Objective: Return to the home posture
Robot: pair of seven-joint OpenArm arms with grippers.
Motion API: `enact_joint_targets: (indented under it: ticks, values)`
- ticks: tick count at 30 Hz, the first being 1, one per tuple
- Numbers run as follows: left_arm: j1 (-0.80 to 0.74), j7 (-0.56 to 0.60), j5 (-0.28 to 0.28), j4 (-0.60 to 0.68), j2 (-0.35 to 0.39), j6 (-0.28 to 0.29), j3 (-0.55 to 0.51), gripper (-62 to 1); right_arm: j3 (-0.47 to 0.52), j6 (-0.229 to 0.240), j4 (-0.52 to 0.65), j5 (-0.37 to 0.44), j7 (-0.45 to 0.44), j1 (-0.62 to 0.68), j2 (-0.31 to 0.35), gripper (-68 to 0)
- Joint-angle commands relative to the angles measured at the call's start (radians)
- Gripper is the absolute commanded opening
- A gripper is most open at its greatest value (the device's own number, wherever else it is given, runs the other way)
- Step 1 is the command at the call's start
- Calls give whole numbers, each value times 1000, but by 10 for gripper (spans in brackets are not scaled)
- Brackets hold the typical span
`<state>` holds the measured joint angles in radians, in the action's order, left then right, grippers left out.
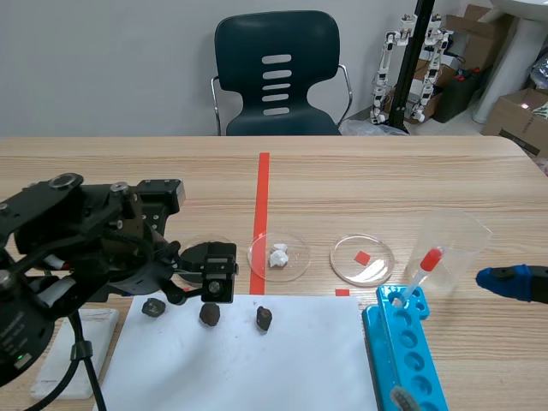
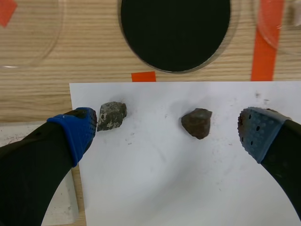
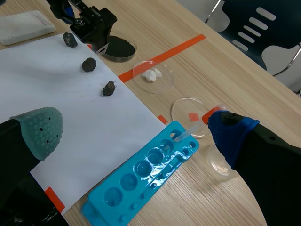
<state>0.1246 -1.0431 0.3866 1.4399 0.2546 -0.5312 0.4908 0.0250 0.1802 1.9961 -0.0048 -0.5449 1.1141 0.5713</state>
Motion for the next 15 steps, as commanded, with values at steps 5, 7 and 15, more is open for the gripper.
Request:
enact_joint_targets:
  ticks: [5,7,15]
  values:
    - [-102,133,0,151,78,-5,1,14,9,-1,10,8,-12,-3,5,-20]
    - [-138,186,21,188,119,-5,0,14,9,-1,10,8,-12,-3,5,-20]
    - [-369,438,48,309,212,157,-140,14,9,-1,10,8,-12,-3,5,-20]
